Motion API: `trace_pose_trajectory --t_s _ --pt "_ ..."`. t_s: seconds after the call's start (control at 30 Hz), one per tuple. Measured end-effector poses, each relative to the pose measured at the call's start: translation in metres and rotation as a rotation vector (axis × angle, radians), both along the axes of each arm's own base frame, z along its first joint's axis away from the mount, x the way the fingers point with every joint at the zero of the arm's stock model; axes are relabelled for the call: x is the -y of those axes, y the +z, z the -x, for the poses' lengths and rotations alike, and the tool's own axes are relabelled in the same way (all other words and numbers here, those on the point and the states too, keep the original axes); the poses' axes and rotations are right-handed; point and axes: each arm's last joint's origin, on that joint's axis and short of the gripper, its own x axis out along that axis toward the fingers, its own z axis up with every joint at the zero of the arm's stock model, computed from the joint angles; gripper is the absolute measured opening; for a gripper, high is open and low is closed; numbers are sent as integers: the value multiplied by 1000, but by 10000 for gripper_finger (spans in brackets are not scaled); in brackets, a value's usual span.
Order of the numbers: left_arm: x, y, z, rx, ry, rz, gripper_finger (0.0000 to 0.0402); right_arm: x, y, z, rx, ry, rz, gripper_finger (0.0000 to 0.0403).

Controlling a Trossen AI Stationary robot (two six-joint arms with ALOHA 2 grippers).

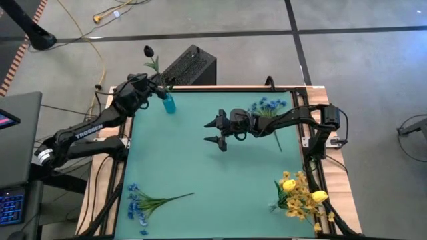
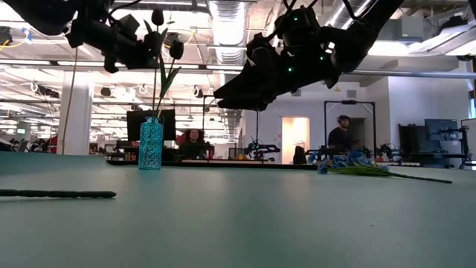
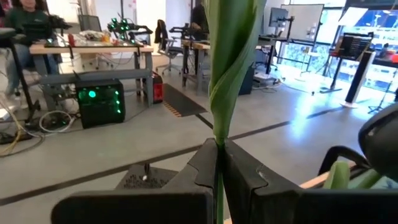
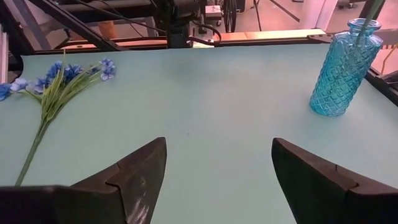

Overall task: Sort flowers into vase by color
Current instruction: Put the black tulip into the blue vase

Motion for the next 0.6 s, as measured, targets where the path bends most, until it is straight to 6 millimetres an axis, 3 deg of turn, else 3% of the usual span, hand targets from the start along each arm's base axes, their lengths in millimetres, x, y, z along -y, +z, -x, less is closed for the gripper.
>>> trace_pose_trajectory --t_s 0.6 --pt "1 -10 -1 -20 -40 102 0 0 0 0 -1 0 -5 317"
